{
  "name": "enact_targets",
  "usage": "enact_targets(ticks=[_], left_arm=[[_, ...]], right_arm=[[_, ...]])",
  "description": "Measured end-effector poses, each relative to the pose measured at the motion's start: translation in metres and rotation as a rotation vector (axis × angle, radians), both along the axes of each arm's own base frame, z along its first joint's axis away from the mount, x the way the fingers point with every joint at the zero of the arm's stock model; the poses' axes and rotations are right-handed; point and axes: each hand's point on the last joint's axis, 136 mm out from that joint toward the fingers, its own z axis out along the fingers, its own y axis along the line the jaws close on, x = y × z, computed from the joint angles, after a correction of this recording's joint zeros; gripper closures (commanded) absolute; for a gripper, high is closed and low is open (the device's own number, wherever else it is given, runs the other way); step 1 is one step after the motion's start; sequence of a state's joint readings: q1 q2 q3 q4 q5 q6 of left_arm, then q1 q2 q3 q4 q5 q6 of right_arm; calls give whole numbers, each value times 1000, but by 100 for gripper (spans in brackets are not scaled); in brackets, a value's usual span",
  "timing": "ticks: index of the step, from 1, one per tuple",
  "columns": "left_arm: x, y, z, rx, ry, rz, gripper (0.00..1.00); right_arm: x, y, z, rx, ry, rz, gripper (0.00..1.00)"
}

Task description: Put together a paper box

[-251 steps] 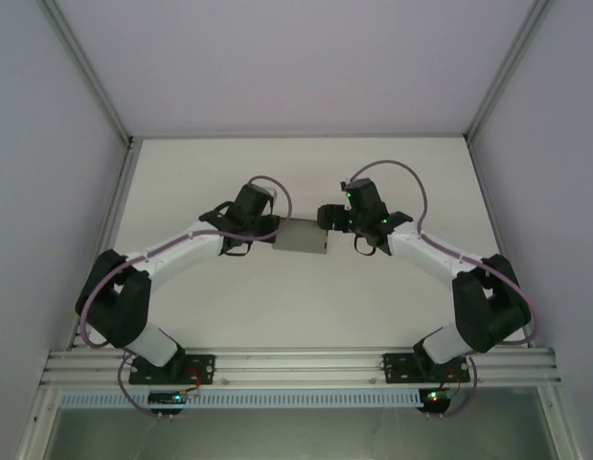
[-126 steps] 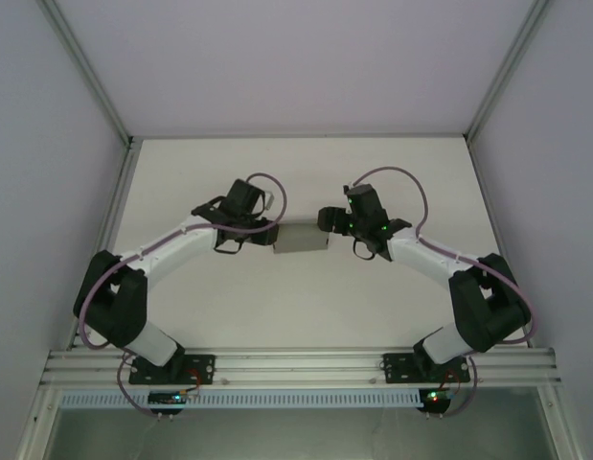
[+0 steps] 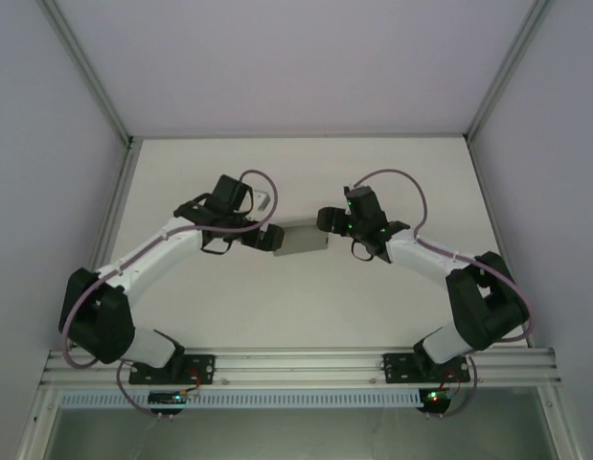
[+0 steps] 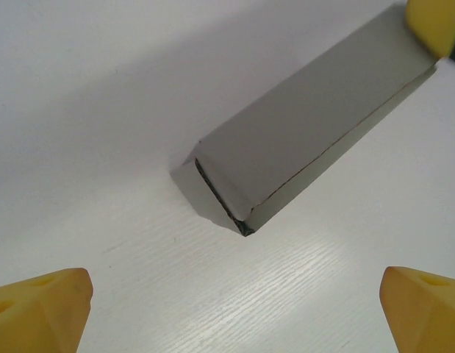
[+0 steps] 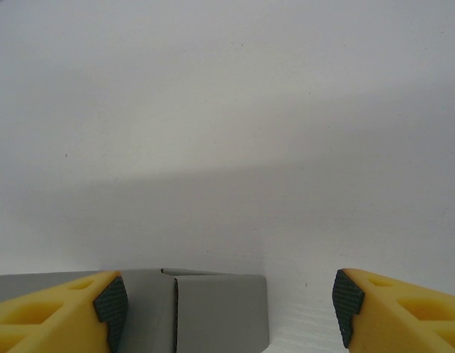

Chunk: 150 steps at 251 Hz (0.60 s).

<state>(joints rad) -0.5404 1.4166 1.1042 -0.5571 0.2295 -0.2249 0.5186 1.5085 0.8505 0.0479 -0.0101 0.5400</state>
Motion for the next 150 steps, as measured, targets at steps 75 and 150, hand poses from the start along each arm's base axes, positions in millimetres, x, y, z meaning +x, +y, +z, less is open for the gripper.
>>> enact_targets(ticks=[75, 150], left_arm=[[39, 12, 0, -149, 22, 154, 7], [38, 7, -37, -233, 144, 172, 26]], right_arm=[[1, 5, -3, 29, 3, 10, 25], [1, 7, -4, 39, 4, 12, 25]])
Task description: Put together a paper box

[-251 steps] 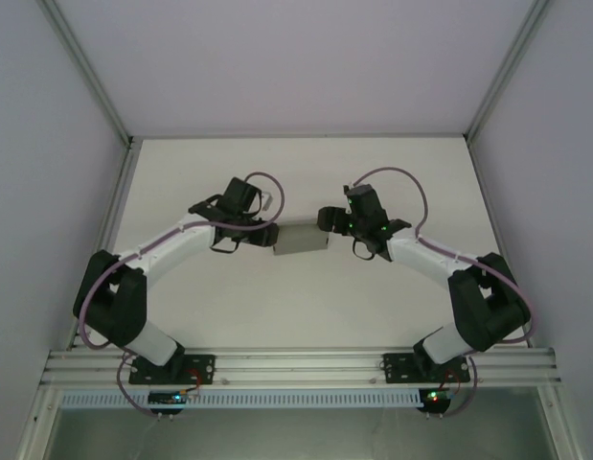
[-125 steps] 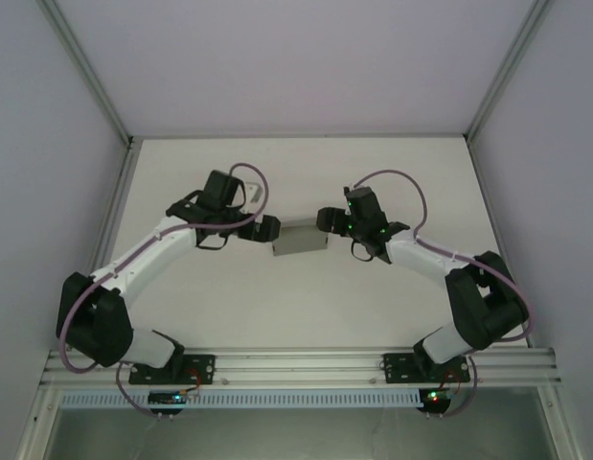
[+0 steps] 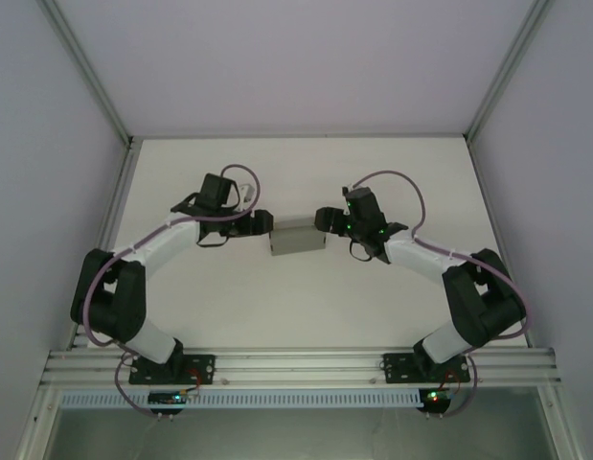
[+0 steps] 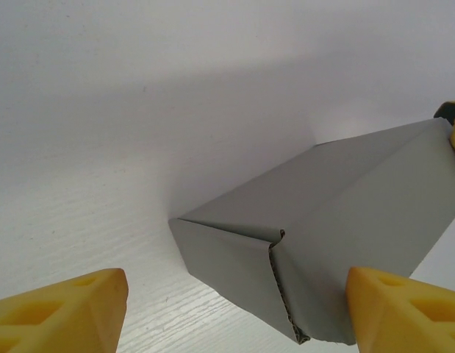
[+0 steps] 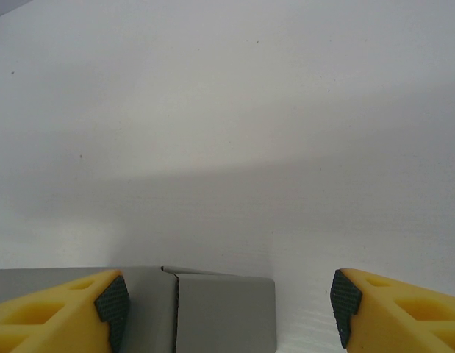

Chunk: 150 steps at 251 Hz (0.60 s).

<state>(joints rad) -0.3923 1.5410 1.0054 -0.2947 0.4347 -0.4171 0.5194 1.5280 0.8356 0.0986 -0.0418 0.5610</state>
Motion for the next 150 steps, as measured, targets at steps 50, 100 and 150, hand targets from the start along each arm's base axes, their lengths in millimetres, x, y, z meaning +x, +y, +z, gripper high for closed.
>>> enact_targets(ticks=[50, 100, 150], left_arm=[[-6, -5, -9, -82, 22, -5, 44], [-7, -12, -15, -173, 41, -12, 63], [-5, -22, -13, -272, 25, -48, 92]], right_arm=[[-1, 0, -2, 5, 1, 3, 29], [0, 5, -5, 30, -19, 18, 45], [-4, 15, -7, 86, -98, 88, 78]])
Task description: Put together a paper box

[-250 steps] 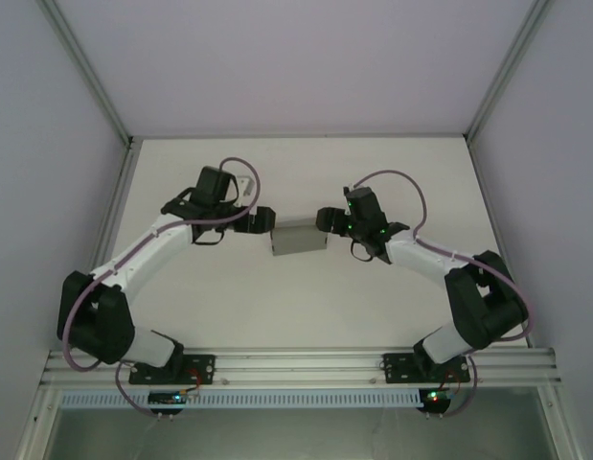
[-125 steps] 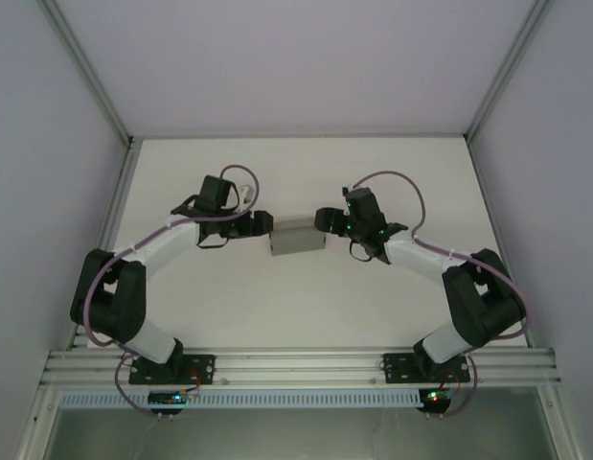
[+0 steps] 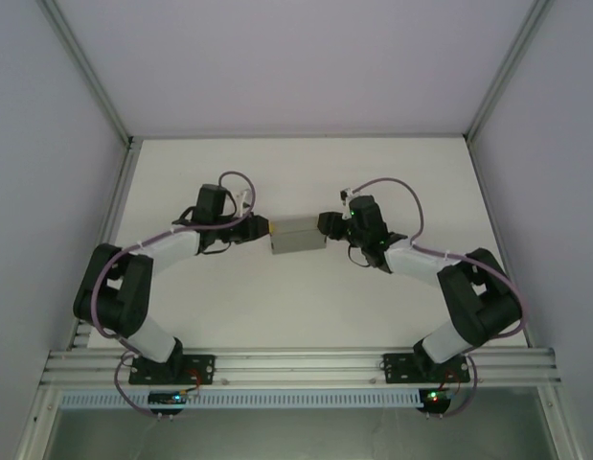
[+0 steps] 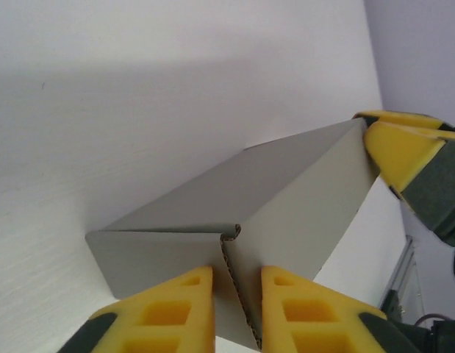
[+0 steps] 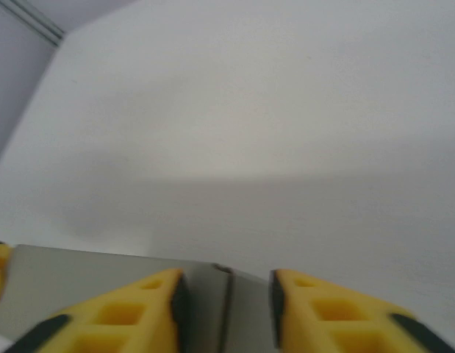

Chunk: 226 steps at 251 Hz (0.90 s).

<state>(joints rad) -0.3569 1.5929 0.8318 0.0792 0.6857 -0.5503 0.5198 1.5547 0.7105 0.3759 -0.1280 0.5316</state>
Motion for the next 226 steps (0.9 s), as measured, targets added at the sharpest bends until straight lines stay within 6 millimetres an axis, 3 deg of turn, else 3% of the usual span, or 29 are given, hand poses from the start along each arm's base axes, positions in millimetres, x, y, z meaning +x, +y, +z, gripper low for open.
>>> enact_targets(ticks=[13, 44, 132, 147, 172, 192, 226], left_arm=[[2, -1, -1, -20, 0, 3, 100], [0, -1, -5, -46, -2, 2, 100], [2, -2, -3, -63, -27, 5, 100], [5, -3, 4, -60, -36, 4, 82], [8, -1, 4, -24, -33, 8, 64], [10, 2, 3, 23, -26, 18, 56], [23, 12, 7, 127, -34, 69, 25]], right_arm=[[0, 2, 0, -2, -28, 15, 86], [1, 0, 1, 18, -73, 16, 100], [4, 1, 7, 53, -140, 15, 100], [6, 1, 12, 53, -143, 12, 95], [12, 4, 16, 36, -128, 21, 89], [13, 7, 18, 11, -111, 44, 87], [8, 17, 20, -12, -70, 129, 72]])
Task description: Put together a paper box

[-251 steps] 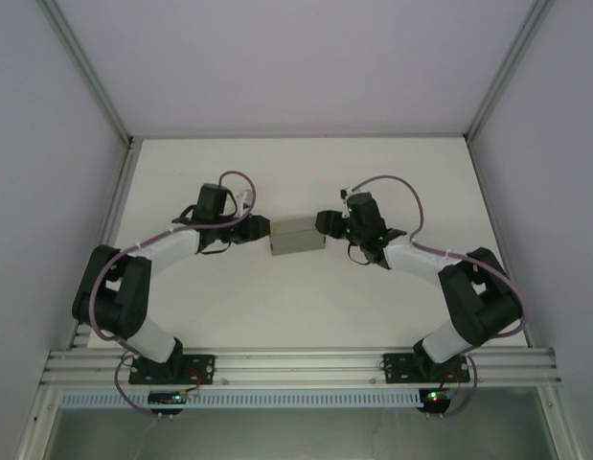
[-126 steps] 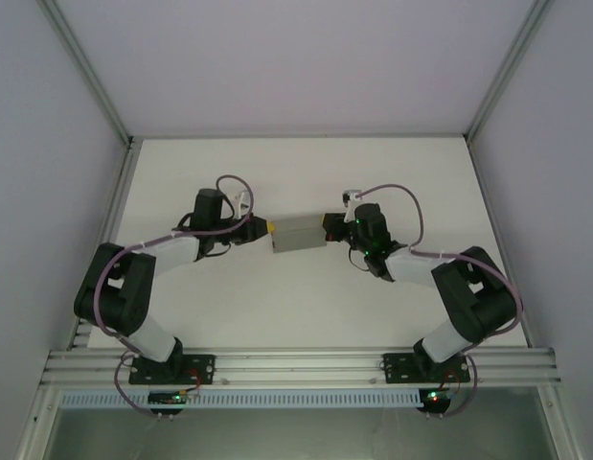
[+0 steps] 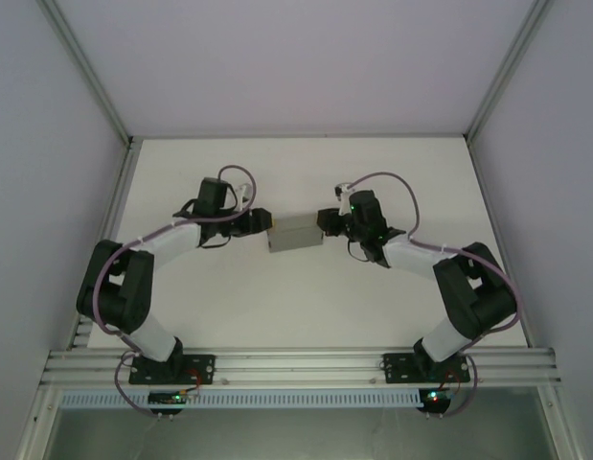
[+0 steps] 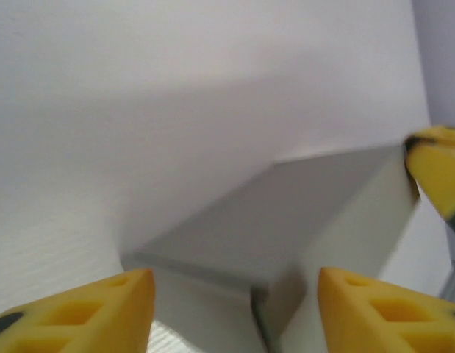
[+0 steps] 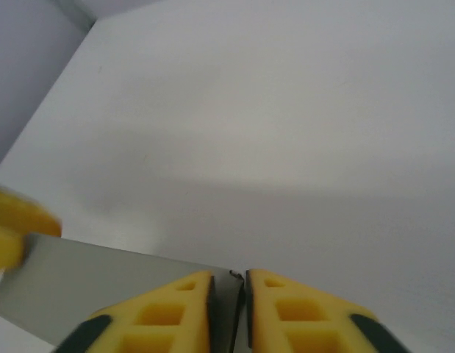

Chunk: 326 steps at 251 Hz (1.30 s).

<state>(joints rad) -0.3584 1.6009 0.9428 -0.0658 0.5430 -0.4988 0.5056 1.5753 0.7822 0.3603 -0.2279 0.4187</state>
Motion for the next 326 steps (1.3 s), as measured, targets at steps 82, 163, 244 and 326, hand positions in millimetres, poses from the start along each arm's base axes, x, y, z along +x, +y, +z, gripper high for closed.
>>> enact_targets(ticks=[82, 163, 244, 326], left_arm=[[37, 20, 56, 151, -183, 122, 1], [45, 78, 75, 324, -239, 281, 0], [27, 127, 61, 398, -191, 399, 0], [8, 136, 50, 399, -160, 424, 1]], right_arm=[[5, 20, 41, -38, -43, 166, 32], [-28, 62, 91, -228, -424, 687, 1], [-61, 95, 51, -545, -520, 1188, 1], [-46, 94, -30, -848, -418, 1265, 10]])
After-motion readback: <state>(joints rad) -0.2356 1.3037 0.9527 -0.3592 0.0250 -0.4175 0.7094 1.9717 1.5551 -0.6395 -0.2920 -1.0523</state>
